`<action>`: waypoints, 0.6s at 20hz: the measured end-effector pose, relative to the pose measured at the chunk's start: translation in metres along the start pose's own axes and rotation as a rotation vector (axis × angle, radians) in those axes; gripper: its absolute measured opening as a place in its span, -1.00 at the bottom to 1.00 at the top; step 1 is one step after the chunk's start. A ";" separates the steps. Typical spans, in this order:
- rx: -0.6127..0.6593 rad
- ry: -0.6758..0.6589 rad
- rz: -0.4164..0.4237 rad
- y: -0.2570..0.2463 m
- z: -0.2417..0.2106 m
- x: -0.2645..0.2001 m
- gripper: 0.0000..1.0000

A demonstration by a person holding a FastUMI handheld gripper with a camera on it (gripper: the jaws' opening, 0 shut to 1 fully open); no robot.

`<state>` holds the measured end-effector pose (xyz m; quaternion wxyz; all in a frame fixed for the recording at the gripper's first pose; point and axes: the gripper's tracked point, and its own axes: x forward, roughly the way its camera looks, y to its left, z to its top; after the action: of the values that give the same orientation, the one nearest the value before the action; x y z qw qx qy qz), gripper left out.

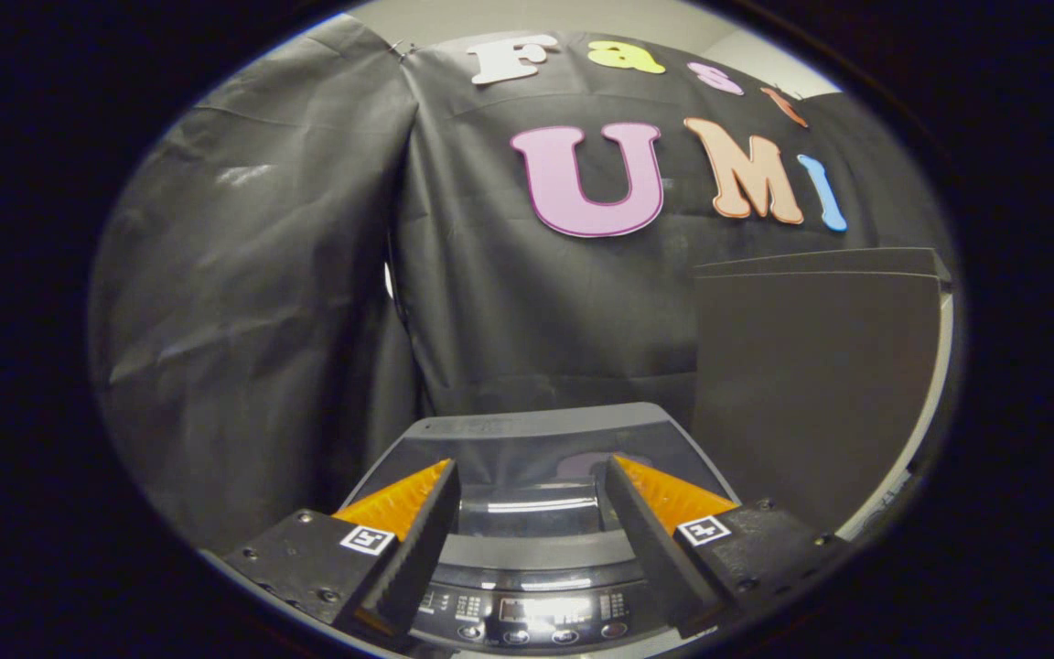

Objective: Put the clothes into the washing machine and then close the washing machine lid.

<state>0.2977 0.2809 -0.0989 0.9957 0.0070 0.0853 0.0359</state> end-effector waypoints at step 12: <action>0.061 0.040 -0.018 -0.017 -0.004 -0.061 0.94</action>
<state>0.2379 0.2593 -0.0927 0.9934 0.0357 0.1061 0.0246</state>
